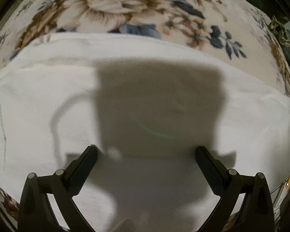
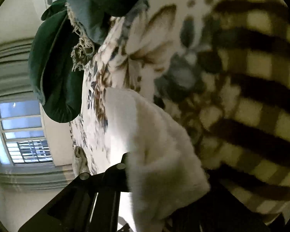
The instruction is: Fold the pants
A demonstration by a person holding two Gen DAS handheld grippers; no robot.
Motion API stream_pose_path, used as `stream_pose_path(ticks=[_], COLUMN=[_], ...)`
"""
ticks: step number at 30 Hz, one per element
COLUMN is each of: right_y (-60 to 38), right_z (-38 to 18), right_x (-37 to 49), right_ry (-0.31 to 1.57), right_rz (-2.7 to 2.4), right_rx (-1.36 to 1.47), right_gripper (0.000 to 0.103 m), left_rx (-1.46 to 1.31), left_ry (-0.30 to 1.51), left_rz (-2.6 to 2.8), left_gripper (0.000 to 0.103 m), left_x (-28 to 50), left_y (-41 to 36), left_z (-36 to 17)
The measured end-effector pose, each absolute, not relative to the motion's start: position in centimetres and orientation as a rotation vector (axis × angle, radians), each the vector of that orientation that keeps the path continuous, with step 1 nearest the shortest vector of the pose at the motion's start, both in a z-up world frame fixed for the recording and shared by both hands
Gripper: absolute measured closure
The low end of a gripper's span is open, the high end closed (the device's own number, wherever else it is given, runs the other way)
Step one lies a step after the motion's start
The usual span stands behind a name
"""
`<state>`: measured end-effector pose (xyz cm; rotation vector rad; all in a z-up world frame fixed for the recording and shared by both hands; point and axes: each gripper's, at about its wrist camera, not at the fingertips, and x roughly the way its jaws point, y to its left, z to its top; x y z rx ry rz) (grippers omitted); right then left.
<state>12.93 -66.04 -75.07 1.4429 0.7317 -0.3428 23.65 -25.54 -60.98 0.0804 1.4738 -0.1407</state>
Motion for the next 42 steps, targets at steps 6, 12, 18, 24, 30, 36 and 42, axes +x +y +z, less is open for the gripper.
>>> stream_pose_path(ticks=[6,12,18,24,30,36,42], right_y=[-63.2,-55.4,-42.6,-28.7,-16.9,-11.5,-15.9], right_z=[-67.5,-58.6,-54.9,-59.9,-68.5,-68.8,-66.4], right_x=[14.2,17.7,21.4,24.6,26.7,27.2,27.6], right_ry=[0.708,0.742,0.833,1.0,1.224,1.353,1.33], right_rz=[-0.294,-0.194,-0.072,0.024,0.027,0.154,0.107], right_rx=[1.303,1.095,0.942,0.847,0.636,0.505,0.687], right_gripper=[0.096,0.096,0.096,0.096,0.095,0.045,0.043], left_rx=[-0.008,-0.082,-0.113,-0.153,-0.174,-0.22,-0.316], left_ry=[1.385,1.291,1.244,1.272,1.315,1.327,1.304], left_rz=[-0.093,-0.054,-0.004,0.107,0.229,0.312,0.391], left_gripper=[0.0,0.0,0.0,0.0,0.0,0.0,0.0], left_x=[23.2,22.5,21.3,18.6,16.1,14.1,13.7], left_y=[-22.8,-16.8,-9.0,0.2,8.1,12.9,16.5], left_z=[-55.3,-49.6,-47.6,-49.1,-51.5,-52.3,-52.6])
